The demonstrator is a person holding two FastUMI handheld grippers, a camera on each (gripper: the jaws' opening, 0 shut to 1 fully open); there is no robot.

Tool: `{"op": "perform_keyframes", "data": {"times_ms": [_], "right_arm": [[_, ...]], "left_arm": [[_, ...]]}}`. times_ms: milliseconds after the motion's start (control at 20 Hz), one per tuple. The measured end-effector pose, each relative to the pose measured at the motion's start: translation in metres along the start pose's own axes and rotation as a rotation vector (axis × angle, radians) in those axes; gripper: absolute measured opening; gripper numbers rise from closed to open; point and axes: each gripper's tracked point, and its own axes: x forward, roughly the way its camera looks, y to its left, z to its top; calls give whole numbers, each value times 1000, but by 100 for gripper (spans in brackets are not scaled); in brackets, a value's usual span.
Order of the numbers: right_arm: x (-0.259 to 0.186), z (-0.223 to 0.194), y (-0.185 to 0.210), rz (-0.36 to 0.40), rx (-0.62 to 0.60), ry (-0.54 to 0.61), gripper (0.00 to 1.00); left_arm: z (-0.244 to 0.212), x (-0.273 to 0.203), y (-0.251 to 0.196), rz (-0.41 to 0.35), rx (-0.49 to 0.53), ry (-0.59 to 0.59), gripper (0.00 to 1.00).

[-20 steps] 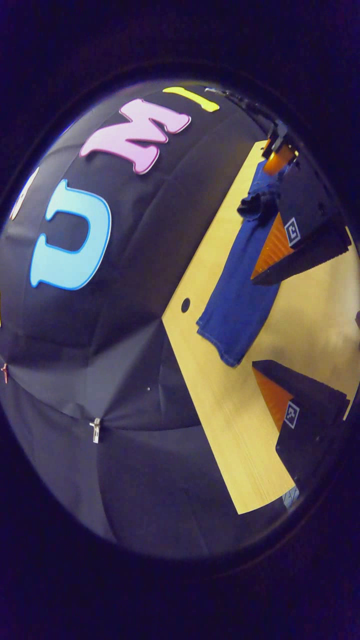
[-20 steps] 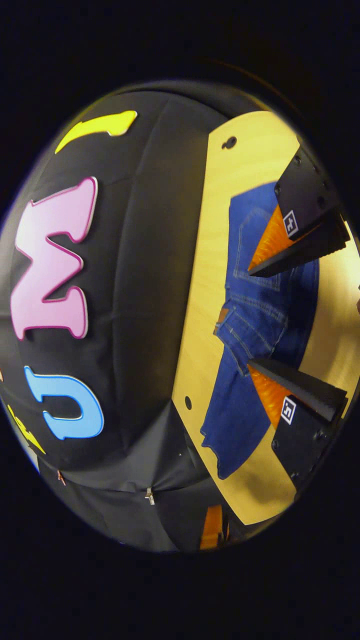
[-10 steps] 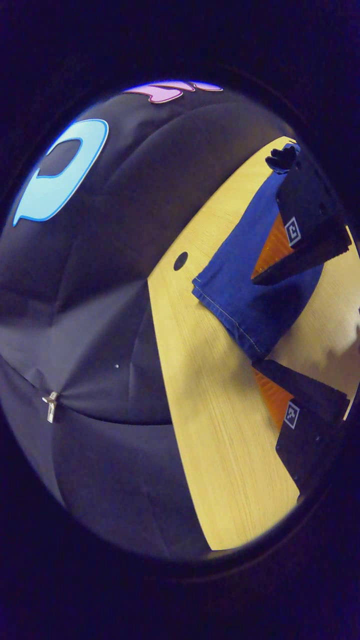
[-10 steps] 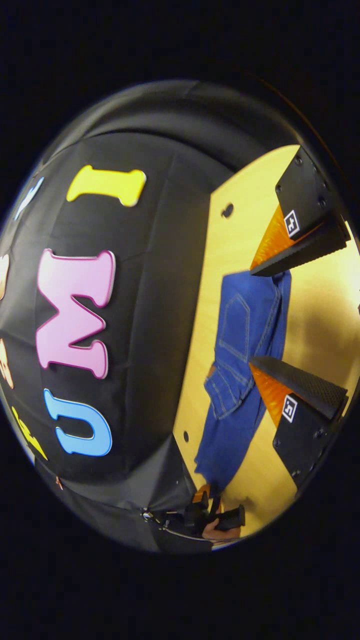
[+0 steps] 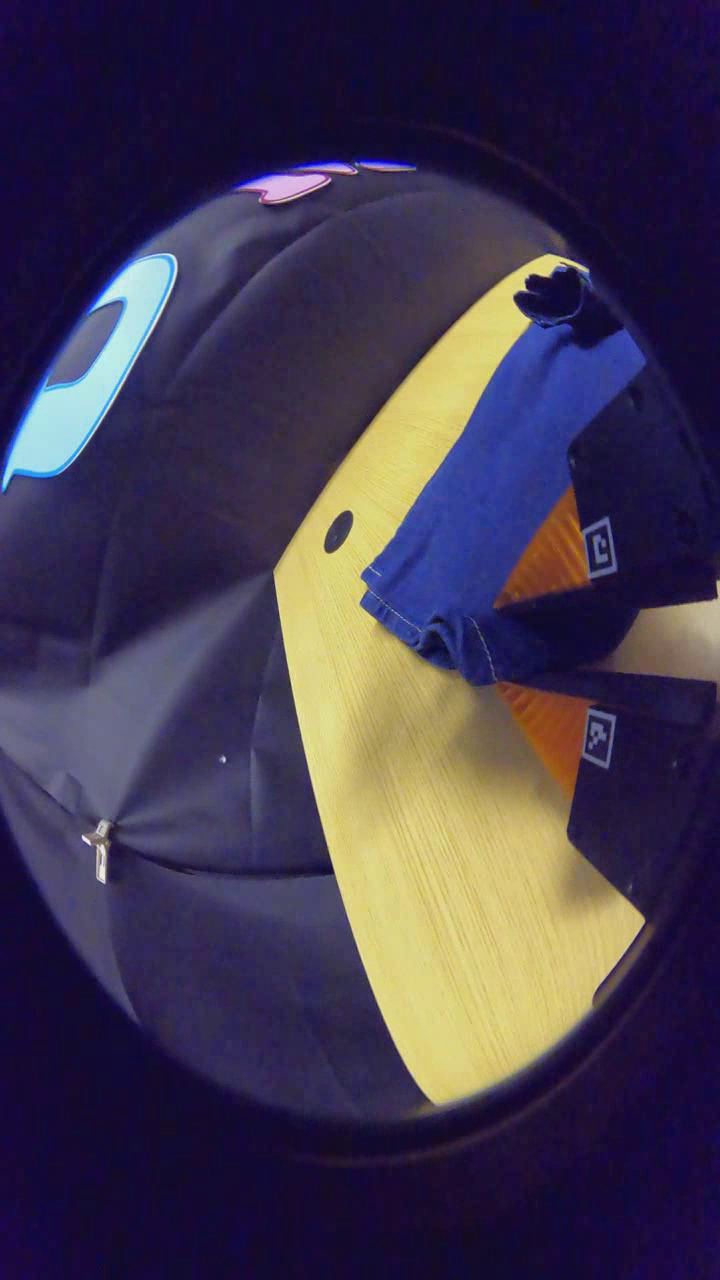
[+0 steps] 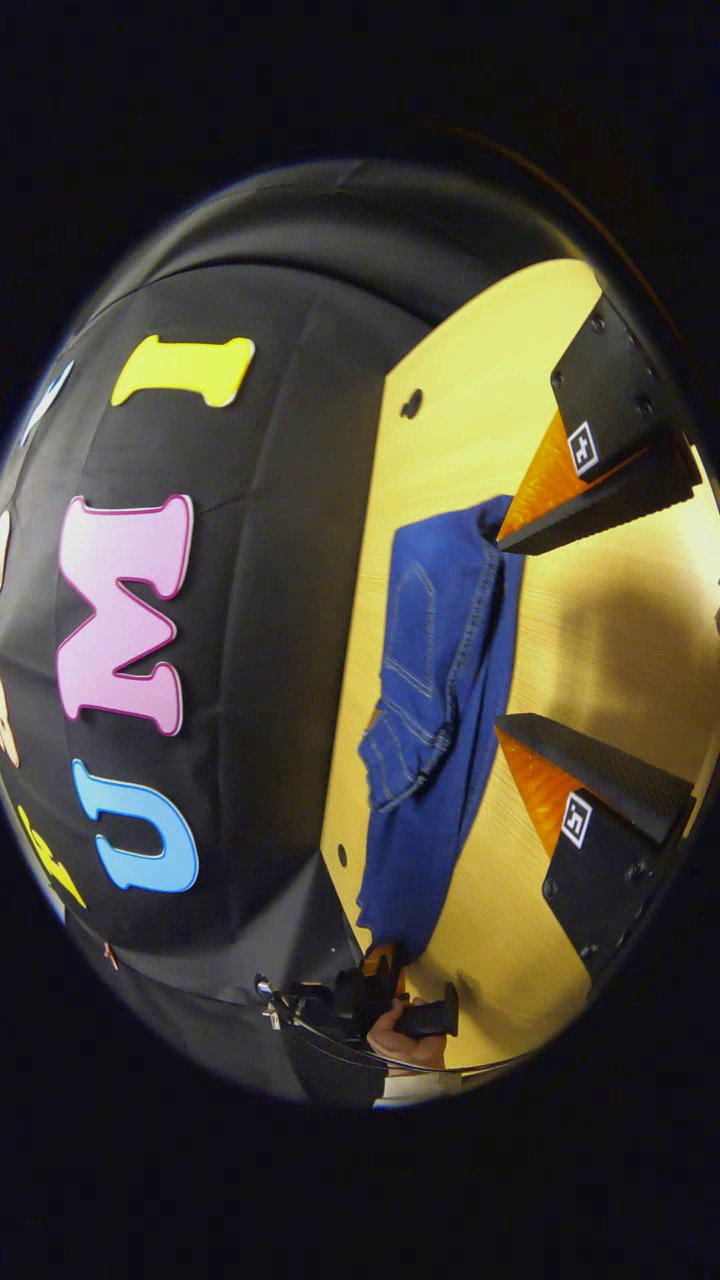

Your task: Grasp the waist and the cuffs of the jeans and fold them to make the two legs overlap; first hold the waist and fold one-third of the jeans toward the cuffs, then hold the cuffs and fold the remaining one-third in the same direction to finish folding.

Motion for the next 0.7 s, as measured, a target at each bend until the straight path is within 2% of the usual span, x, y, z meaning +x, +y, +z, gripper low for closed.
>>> {"op": "perform_keyframes", "data": {"times_ms": [200,300,450,700], "right_arm": [[-10,-16,-12,-34,20,27,98],[-13,-10,-28,-65,24,13,98],[-19,0,-58,-121,27,-14,98],[-38,0,-96,-195,60,-22,97]], "left_arm": [[7,-3,-1,-44,-114,-23,7],[16,-11,-11,-74,-107,-47,7],[46,-44,-60,-178,-76,-142,6],[56,-109,-203,-424,50,-204,6]]}}
